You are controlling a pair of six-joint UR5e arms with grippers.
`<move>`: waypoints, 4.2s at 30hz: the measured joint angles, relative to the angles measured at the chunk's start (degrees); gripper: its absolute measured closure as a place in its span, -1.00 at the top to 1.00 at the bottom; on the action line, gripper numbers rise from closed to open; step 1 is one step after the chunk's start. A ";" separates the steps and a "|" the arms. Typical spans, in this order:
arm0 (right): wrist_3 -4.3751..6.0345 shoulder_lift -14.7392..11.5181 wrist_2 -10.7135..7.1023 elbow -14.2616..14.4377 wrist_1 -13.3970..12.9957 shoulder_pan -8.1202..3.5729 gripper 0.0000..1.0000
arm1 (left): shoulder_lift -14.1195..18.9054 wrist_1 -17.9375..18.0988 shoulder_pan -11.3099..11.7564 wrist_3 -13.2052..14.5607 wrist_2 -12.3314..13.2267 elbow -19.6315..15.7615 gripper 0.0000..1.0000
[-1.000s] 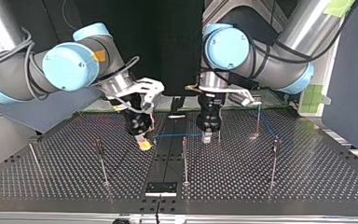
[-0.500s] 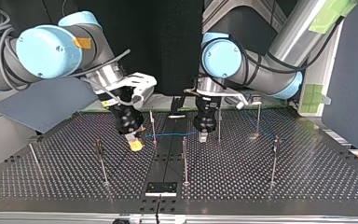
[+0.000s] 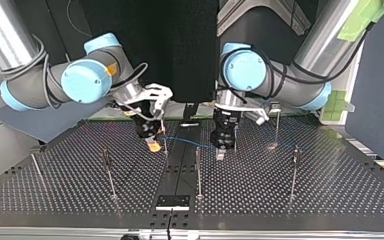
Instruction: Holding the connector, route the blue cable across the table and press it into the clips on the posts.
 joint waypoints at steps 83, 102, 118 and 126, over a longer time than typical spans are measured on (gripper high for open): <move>0.86 0.83 -6.64 -1.88 -2.61 -7.88 -1.00 | 5.54 -15.03 -1.44 1.21 4.99 1.89 1.00; 1.30 0.68 -6.79 -2.84 -2.46 -8.26 -1.00 | 3.30 -14.38 -10.37 4.98 -0.07 5.64 1.00; 1.49 0.30 -6.78 -3.30 -2.43 -8.80 -1.00 | -3.73 -18.41 -12.37 8.15 -5.02 14.09 1.00; 1.56 0.32 -6.78 -3.37 -2.43 -8.81 -1.00 | -7.53 -18.10 -12.17 8.88 -6.67 18.68 1.00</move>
